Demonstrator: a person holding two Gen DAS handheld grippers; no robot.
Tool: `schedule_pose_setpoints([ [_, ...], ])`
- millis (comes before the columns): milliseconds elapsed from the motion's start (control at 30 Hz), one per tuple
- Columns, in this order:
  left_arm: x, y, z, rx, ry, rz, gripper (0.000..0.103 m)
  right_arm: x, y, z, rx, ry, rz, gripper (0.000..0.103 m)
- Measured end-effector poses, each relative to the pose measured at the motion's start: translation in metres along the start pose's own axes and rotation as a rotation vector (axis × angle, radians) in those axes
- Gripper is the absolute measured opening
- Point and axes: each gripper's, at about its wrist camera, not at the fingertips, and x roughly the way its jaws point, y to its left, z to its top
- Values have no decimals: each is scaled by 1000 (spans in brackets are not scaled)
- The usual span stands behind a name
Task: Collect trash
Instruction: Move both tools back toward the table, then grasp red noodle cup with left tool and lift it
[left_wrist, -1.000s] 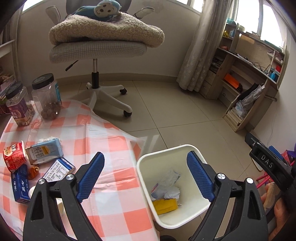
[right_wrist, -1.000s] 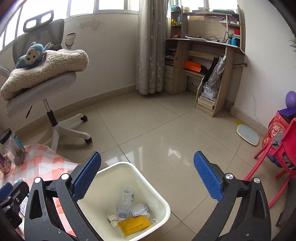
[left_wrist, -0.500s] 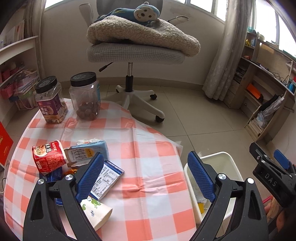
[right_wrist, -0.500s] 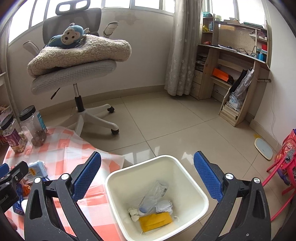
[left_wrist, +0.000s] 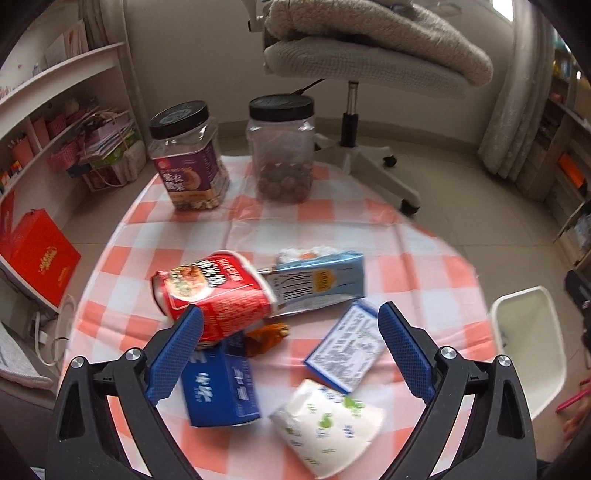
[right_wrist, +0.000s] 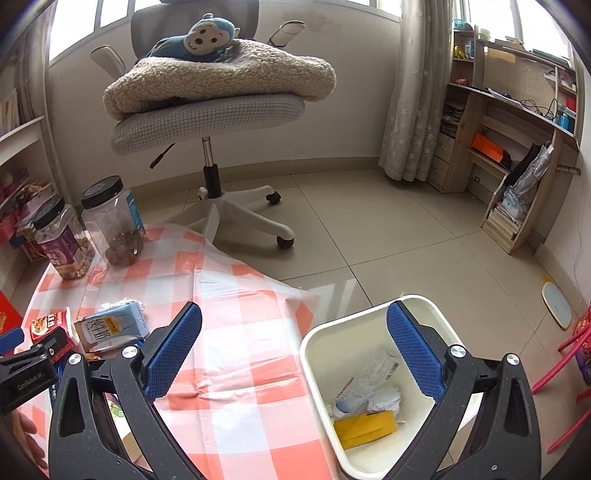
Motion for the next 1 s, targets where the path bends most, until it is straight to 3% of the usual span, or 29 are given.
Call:
schedule_pose_setpoints([
  [200,46,17,-1,199,99,136,93,9,23,0,-33,10,1,96],
  [467,89,4,-2,509,87,236,92,26,44,-2,-72,52,10,96],
  [500,91,7,-2,528,78,245,89,27,47,-4,-85,56,12,96],
  [533,94,11,1,521,87,231,74,29,51,-4,-97,61,16,96],
  [700,90,73,23,266,97,137,61,36,65,-8,-128,93,58,96],
  [800,93,131,27,53,142,60,50,40,76,-11,-155,110,87,96],
  [833,96,150,26,-13,164,40,42,41,81,-13,-163,119,102,96],
  [900,106,186,17,-139,223,-23,41,45,90,-18,-174,147,146,96],
  [1000,117,215,-1,-244,301,-126,45,50,103,-26,-178,209,234,96],
])
